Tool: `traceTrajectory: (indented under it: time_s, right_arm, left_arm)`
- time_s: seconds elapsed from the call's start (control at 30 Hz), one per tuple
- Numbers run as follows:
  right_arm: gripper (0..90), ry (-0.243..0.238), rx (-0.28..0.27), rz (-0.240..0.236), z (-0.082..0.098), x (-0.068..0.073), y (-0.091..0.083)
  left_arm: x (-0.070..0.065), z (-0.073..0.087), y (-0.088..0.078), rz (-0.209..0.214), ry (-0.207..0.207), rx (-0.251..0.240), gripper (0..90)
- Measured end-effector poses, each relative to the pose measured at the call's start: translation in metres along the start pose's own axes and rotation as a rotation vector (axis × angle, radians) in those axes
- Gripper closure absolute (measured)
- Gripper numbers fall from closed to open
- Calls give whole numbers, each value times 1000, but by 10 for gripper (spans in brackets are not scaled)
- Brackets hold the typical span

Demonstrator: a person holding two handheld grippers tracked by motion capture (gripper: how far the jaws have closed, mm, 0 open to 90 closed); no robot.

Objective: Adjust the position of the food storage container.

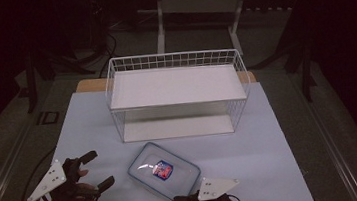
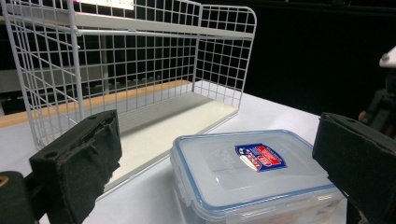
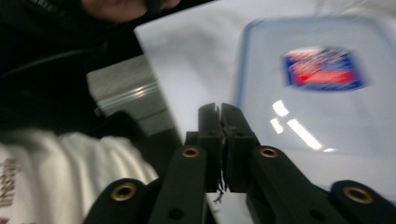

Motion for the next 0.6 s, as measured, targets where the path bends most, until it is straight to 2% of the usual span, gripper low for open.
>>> traceTrajectory:
  time_s: [0.07, 0.13, 0.17, 0.4, 0.6]
  right_arm:
    - [898, -2, 31, -40, 5, 4, 7]
    - [899, -24, 61, -44, 8, 7, 10]
    - [900, -20, 66, -49, 9, 8, 11]
    - [900, 5, 91, -2, 16, 0, 10]
    - [900, 1, 102, 19, 17, -4, 6]
  left_arm:
    - [0, 0, 0, 2, -2, -1, 11]
    - [0, 0, 0, 0, 1, -1, 11]
    - [0, 0, 0, 0, -1, -1, 11]
    - [0, 0, -1, 0, 0, -3, 11]
    - [0, 1, -1, -1, -3, -3, 11]
Point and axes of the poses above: each handheld gripper's, and its own axes: y roughly forward along the jaws, z roughly out of its underside, x roughly to its left, the point moved 5 cm from there along y, roughly forward along the jaws, and after that the axes turned 15 degrees about -z, right-handed, at the moved point
